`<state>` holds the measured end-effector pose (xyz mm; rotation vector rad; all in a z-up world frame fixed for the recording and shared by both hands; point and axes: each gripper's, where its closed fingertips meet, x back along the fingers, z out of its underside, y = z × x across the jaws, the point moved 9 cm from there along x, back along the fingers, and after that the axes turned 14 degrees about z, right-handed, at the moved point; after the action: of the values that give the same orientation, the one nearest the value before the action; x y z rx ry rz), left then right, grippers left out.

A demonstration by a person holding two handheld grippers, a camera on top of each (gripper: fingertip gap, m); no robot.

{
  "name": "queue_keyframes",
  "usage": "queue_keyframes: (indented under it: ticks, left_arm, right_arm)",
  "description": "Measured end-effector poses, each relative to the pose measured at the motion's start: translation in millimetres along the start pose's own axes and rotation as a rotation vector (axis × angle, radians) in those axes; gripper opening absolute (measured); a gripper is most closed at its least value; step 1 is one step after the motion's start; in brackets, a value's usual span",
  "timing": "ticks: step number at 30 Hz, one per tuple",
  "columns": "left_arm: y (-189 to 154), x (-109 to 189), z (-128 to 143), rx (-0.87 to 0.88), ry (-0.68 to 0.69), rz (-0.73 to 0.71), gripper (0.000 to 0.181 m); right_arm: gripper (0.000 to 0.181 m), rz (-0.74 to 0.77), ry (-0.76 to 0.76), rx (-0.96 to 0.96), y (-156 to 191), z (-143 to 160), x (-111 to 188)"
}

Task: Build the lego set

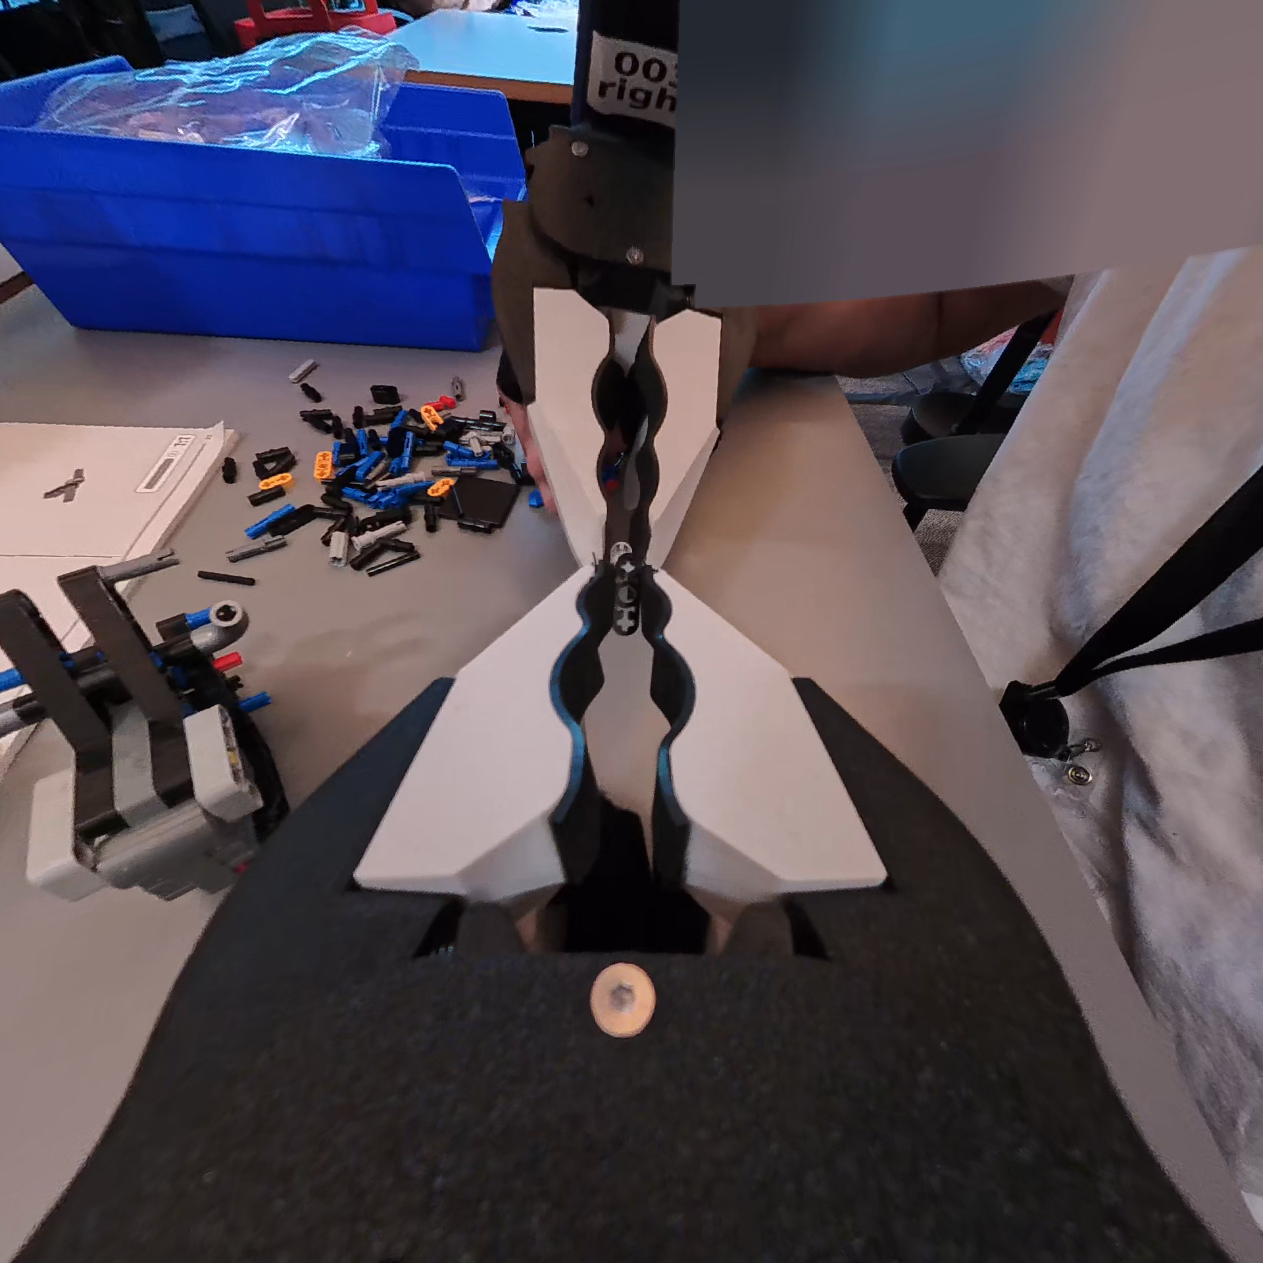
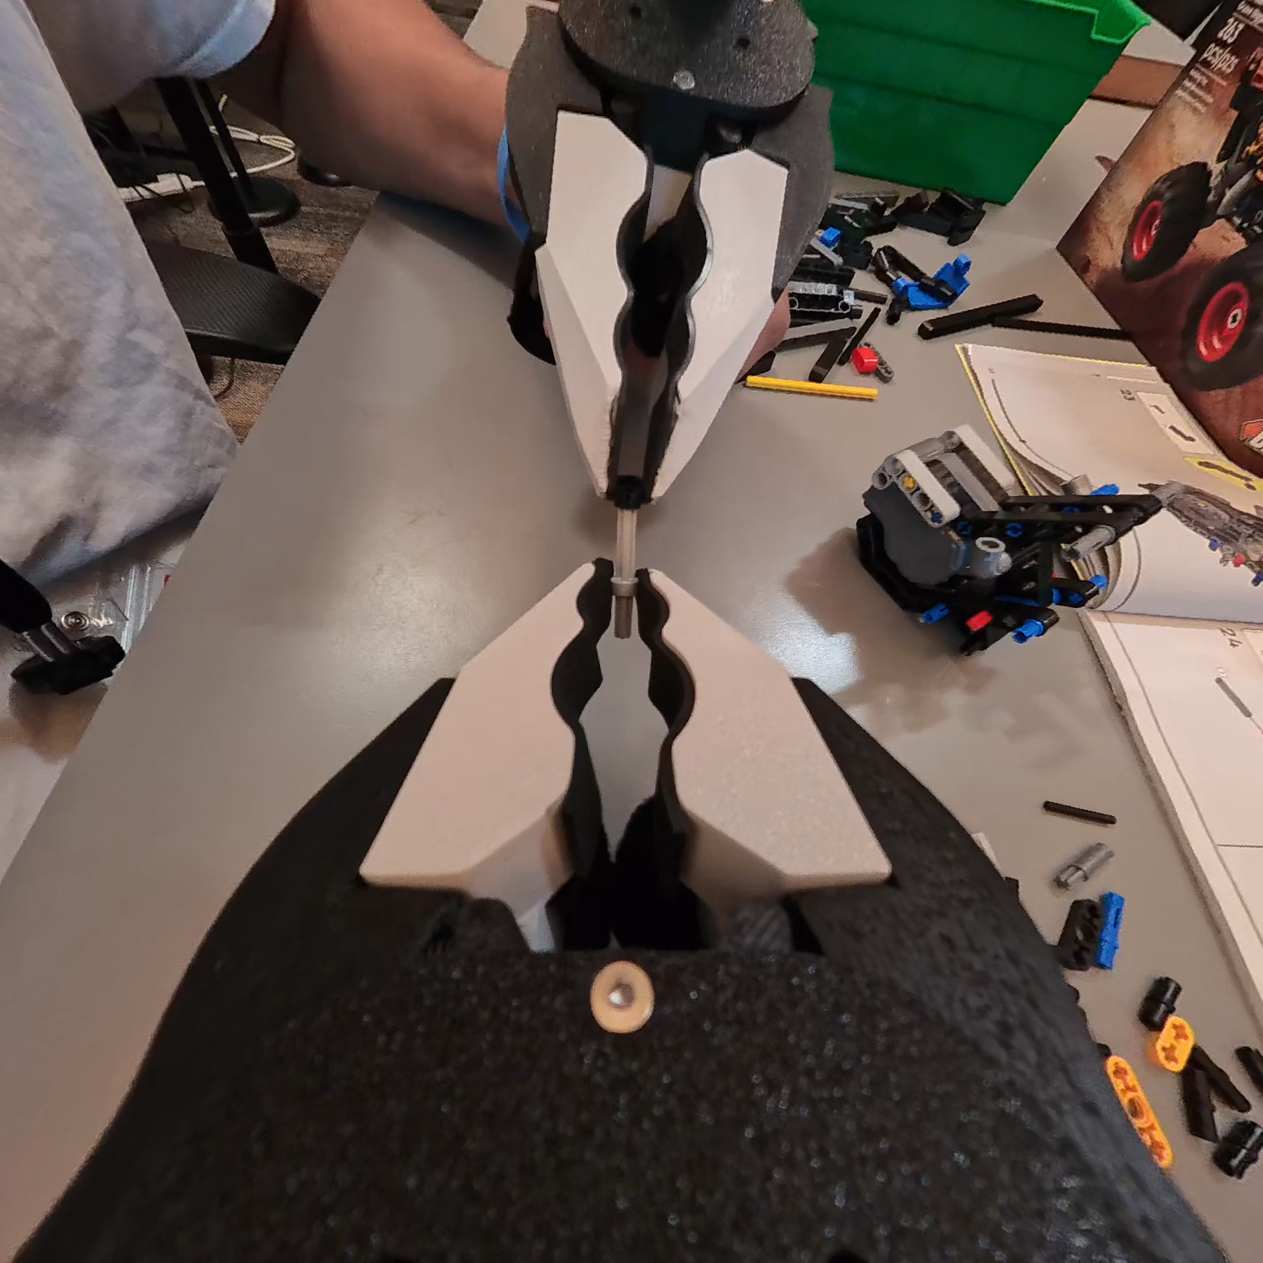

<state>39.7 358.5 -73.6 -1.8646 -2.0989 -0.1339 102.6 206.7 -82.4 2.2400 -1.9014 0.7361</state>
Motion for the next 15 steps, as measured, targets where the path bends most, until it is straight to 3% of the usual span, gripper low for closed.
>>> queue_keyframes:
  ticks: [7, 15]
  left_arm:
    - [-3.2, -1.0, 1.1, -0.036, 0.078, 0.005, 0.005]
    - [-2.9, -2.4, 2.0, -0.017, 0.067, 0.019, 0.005]
  right_arm:
    - [0.006, -0.007, 0.061, 0.033, 4.9, -2.6, -2.1]
    - [0.006, -0.032, 0.076, -0.003, 4.7, -0.8, -3.7]
